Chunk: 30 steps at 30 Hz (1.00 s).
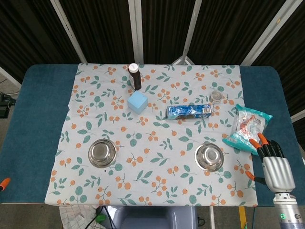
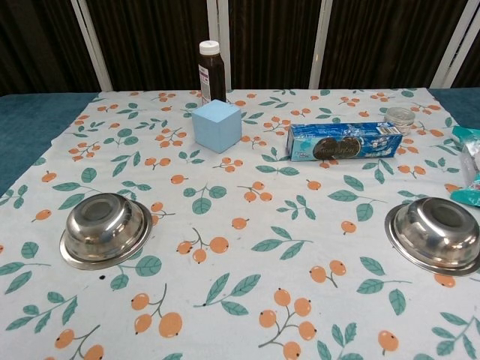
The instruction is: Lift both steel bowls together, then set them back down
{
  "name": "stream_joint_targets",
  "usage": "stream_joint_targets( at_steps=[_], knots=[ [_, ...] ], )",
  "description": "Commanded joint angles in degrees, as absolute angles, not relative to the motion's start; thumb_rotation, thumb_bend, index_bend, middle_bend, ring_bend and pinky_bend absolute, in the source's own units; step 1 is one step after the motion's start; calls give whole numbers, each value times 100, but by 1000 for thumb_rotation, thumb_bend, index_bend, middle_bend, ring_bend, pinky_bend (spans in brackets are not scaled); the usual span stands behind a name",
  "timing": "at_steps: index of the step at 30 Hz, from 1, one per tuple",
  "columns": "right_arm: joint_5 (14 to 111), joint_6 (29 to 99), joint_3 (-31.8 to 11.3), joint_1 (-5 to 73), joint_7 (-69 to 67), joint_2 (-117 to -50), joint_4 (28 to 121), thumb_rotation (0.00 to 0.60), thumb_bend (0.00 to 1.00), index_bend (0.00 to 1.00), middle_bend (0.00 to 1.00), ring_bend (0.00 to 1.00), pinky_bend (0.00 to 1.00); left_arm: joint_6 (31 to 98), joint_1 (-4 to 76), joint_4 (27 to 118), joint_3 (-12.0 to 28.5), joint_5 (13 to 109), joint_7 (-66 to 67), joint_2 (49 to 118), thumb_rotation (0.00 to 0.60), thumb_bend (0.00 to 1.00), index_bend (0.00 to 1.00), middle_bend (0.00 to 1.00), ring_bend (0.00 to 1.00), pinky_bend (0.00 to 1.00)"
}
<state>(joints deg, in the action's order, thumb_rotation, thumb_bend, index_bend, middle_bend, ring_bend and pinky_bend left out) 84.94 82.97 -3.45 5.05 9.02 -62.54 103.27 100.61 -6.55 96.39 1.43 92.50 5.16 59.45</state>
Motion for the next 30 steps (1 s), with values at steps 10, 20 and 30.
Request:
stream_joint_targets(
  at_steps=[10,20,30],
  knots=[
    [8398,7600,-254,859,1433,-6428,10675,600,74,197,17,125,100,10256,-772,9550,236,9062,40,5856,600,4,50,0,0,147],
    [7415,6496,-465,1578,2358,-6896,10874,600,74,89,17,125,100,10365,-845,9517,238,9072,-4,5852,600,4,49,0,0,147],
    [6577,6137,-571,2005,2955,-7435,10563,600,73,63,17,125,100,10375,-872,9489,258,9026,-18,5852,600,4,49,0,0,147]
  ],
)
